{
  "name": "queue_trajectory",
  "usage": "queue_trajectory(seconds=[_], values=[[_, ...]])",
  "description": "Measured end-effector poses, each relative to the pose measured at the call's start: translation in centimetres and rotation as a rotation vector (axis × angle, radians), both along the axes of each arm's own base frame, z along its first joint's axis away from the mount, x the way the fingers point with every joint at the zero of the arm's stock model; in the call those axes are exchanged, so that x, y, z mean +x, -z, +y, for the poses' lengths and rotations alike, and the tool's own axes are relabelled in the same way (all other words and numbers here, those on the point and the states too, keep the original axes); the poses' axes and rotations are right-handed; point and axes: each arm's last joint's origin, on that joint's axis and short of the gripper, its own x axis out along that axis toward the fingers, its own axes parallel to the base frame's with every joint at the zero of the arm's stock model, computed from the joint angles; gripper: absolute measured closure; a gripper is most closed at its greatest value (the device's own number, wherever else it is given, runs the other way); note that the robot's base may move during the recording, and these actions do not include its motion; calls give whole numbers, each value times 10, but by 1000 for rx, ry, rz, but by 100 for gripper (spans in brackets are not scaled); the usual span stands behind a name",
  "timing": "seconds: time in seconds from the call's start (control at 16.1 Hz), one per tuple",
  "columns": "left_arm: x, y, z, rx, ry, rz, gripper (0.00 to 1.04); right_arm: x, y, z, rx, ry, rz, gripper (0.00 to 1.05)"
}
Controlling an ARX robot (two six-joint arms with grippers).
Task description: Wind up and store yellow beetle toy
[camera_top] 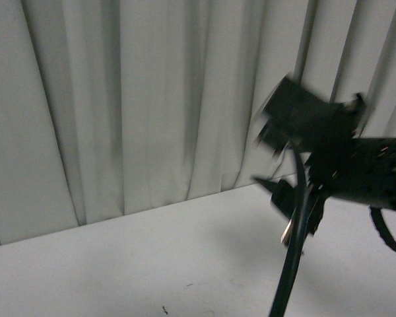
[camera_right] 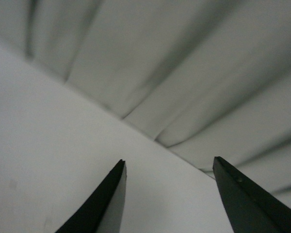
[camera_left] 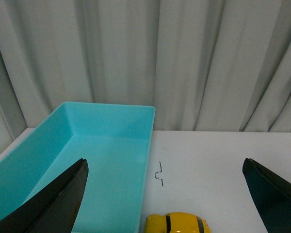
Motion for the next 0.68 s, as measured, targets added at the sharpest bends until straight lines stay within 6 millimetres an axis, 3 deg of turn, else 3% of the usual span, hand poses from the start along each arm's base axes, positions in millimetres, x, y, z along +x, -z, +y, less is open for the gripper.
queue_trajectory(seconds=[0.12, 0.19, 0.31, 0.68], values=[[0, 0, 0, 0, 1, 0, 7, -29, -43, 9, 337, 88, -142, 69], [0, 0, 0, 0, 1, 0, 7, -49, -51, 10, 461, 98, -148, 81], [0, 0, 0, 0, 2, 0, 7, -68, -41, 10, 541, 106, -166, 99], [0, 0, 0, 0, 1, 0, 7, -92, -13, 10, 590, 112, -160, 103]])
